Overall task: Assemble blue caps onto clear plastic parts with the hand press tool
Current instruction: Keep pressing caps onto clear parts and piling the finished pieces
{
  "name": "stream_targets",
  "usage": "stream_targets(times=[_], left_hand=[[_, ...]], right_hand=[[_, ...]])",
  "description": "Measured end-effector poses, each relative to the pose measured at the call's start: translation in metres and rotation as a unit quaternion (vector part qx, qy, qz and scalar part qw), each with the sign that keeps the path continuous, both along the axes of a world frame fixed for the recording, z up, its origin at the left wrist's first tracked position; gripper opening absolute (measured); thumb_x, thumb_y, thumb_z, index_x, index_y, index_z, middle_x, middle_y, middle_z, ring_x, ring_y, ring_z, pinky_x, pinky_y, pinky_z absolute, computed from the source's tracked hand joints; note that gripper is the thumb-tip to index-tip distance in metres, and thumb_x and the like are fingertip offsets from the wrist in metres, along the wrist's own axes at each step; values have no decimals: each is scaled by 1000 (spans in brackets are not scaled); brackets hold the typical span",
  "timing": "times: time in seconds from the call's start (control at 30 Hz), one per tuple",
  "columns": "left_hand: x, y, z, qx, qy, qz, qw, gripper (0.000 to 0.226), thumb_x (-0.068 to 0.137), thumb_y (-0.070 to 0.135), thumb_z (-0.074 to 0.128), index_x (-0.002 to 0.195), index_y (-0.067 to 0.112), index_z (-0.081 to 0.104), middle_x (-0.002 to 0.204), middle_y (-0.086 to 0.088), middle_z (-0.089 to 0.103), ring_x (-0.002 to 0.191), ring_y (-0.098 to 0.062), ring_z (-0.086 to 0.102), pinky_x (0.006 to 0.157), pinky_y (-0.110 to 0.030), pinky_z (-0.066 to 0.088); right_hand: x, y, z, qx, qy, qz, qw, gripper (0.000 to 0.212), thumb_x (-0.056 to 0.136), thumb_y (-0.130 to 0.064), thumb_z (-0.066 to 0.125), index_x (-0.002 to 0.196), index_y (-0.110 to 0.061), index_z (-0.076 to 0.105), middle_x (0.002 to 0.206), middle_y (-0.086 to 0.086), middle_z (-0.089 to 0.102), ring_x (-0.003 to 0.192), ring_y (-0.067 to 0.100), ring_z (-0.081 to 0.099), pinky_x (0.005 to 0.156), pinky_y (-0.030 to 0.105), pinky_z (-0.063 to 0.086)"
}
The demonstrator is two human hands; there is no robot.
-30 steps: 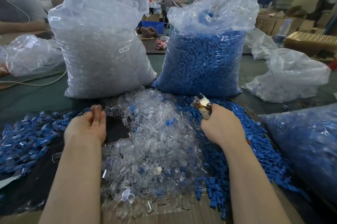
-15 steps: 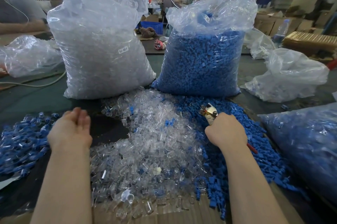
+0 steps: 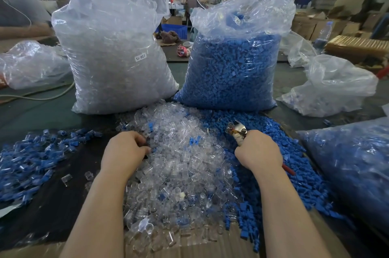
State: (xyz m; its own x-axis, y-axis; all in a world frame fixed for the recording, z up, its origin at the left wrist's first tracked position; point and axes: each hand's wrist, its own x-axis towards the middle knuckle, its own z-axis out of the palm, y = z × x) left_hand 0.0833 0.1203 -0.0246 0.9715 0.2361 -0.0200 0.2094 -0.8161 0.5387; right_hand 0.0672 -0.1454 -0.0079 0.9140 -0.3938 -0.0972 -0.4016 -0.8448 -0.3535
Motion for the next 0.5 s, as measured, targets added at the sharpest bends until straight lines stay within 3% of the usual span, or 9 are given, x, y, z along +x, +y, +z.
stream_targets(times=[0.23,0.33,0.5], left_hand=[[-2,-1,6,-5,-3,44,999,19,79,30,80,93,26,68,88,4,68,84,-16,62,73,-32,49],[-2,-3,6,-137,-56,56,987,22,76,32,82,94,25,72,83,6,69,78,-11,63,68,-29,49],[1,-21,15,-356,-96,-3,929,13,82,19,78,94,21,75,74,2,74,72,-10,68,67,-22,54]], right_hand=[[1,1,-2,4,-25,-3,1000,21,83,-17,61,74,-19,42,74,2,50,61,17,43,48,28,28],[3,1,-2,5,-49,-7,999,18,84,-19,60,75,-19,44,74,2,51,61,17,44,48,27,28],[5,0,-3,19,-142,13,990,18,87,-24,55,74,-20,44,72,1,52,61,16,44,48,29,25]])
